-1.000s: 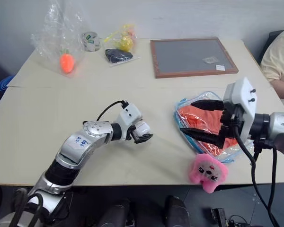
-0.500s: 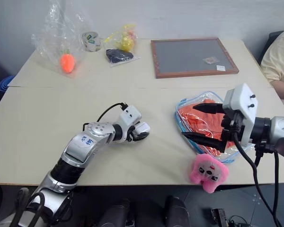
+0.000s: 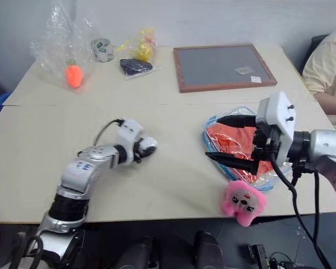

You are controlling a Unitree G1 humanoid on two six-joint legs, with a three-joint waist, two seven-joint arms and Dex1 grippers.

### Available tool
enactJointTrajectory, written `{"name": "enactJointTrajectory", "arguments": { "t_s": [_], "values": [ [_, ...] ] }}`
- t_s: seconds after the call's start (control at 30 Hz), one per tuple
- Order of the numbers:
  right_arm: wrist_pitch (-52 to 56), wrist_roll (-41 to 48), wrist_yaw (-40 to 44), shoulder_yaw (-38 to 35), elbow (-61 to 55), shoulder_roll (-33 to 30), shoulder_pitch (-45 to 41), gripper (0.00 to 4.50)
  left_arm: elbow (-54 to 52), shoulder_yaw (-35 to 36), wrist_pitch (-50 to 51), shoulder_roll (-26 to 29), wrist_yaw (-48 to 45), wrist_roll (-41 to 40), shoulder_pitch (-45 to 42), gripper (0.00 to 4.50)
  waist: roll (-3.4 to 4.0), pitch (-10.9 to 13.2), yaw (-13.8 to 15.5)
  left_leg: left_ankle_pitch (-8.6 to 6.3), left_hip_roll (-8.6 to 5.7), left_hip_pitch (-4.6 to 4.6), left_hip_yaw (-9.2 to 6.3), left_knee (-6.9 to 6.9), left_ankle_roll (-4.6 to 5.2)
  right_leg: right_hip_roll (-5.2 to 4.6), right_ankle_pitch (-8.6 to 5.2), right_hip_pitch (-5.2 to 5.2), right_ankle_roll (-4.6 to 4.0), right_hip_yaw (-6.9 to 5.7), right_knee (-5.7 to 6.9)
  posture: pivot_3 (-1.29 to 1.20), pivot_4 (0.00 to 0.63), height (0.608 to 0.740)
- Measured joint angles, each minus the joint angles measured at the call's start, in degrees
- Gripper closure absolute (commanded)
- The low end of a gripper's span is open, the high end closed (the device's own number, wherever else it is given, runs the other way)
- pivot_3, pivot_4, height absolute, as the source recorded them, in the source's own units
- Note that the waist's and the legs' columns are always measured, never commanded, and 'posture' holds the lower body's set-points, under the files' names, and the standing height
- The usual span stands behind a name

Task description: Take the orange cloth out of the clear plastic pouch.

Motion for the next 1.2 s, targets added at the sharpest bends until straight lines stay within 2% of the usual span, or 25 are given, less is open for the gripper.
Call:
{"name": "enactJointTrajectory", "arguments": {
  "t_s": [0.07,0.13,0.27,0.4,0.53,0.6,0.77,0.9,0.97,1.07,1.13,1.2],
  "values": [
    [-1.0,-1.1,0.67,2.81,1.67,1.65,-2.84,0.0,0.22,6.1,-0.96,2.67,2.23,0.58,2.37,2.15,-0.01,0.0,-0.22,-0.01,0.01,0.0,0.03,0.0,-0.01,0.0,0.0,-0.01,0.0,0.02,-0.03,0.0,0.15,0.74],
    [-2.03,-2.37,1.58,6.62,4.15,4.41,-6.83,0.0,1.47,16.02,-2.18,7.14,3.88,0.9,7.14,2.15,-0.1,0.0,-0.87,-0.05,0.04,0.01,0.06,-0.02,-0.03,0.01,0.0,-0.03,0.0,0.03,-0.03,0.0,0.15,0.74],
    [-3.68,-5.12,2.87,10.84,8.52,8.19,-11.12,0.0,2.03,31.43,-2.61,12.61,4.0,0.47,16.79,2.15,-0.14,0.0,-1.02,-0.14,0.04,-0.01,0.09,-0.03,-0.01,-0.02,-0.01,-0.04,0.0,0.02,-0.09,0.0,0.15,0.74],
    [-4.99,-6.91,4.74,14.15,11.26,10.97,-13.27,0.0,2.68,38.83,-4.96,13.72,3.07,-0.52,21.89,2.15,-0.23,-0.06,0.41,-0.21,-0.03,-0.01,0.07,0.1,0.08,-0.13,0.0,0.0,0.01,0.03,-0.05,0.0,0.15,0.74],
    [-6.09,-8.7,6.35,16.04,13.86,12.92,-15.52,0.0,4.35,41.36,-7.09,13.9,3.25,-0.81,23.65,2.15,-0.4,-0.16,0.52,-0.25,0.0,-0.01,0.06,0.1,0.02,-0.13,0.0,-0.01,0.0,0.02,-0.04,0.0,0.15,0.74],
    [-6.14,-9.39,6.9,16.21,15.06,13.64,-16.04,0.0,4.27,41.7,-7.12,13.65,3.63,-1.15,23.92,1.41,-0.41,-0.17,0.32,-0.28,0.03,-0.01,0.09,0.06,-0.01,-0.12,0.0,-0.05,0.0,0.04,-0.04,0.0,0.15,0.74],
    [-6.24,-10.17,9.0,16.39,16.79,14.35,-16.94,0.0,2.01,44.1,-6.7,12.19,4.36,-1.74,28.27,0.02,-0.42,-0.17,-0.85,-0.38,0.16,0.0,0.25,0.01,-0.08,-0.04,-0.03,-0.13,-0.06,0.0,-0.05,0.0,0.15,0.74],
    [-6.26,-10.94,10.07,16.37,16.9,14.34,-16.93,0.0,0.84,45.19,-5.74,12.55,4.58,-1.99,29.41,0.02,-0.42,-0.17,-1.11,-0.39,0.2,0.04,0.3,0.01,-0.09,-0.02,-0.04,-0.15,-0.07,0.03,-0.03,0.0,0.15,0.74],
    [-6.26,-11.27,10.52,16.15,16.89,13.99,-16.65,0.0,0.56,45.24,-4.62,15.15,3.95,-2.01,29.93,0.02,-0.46,-0.19,-1.12,-0.41,0.21,0.03,0.31,0.01,-0.11,-0.01,-0.04,-0.17,-0.08,0.04,-0.03,0.0,0.15,0.74],
    [-5.94,-11.38,10.86,15.08,16.45,11.89,-15.14,0.0,0.08,46.87,-3.76,22.46,-0.88,-4.56,27.86,0.02,-0.55,-0.24,-0.67,-0.43,0.2,-0.01,0.27,0.02,-0.1,-0.05,-0.06,-0.2,-0.11,0.02,-0.04,0.0,0.15,0.74],
    [-5.44,-11.09,11.02,13.17,15.59,9.7,-13.03,0.0,-1.17,46.88,-6.21,27.95,-8.4,-8.54,26.57,0.02,-0.54,-0.24,-0.21,-0.52,0.15,-0.01,0.31,0.04,-0.04,-0.14,-0.06,-0.2,-0.11,0.03,-0.07,0.0,0.15,0.74],
    [-4.61,-10.76,10.98,10.04,14.19,6.96,-10.05,0.0,-2.8,42.38,-12.25,32.69,-18.04,-12.05,24.1,0.02,-0.48,-0.22,0.26,-0.57,0.09,0.0,0.36,0.04,0.0,-0.22,-0.06,-0.19,-0.11,0.07,-0.11,0.0,0.15,0.74]
  ]
}}
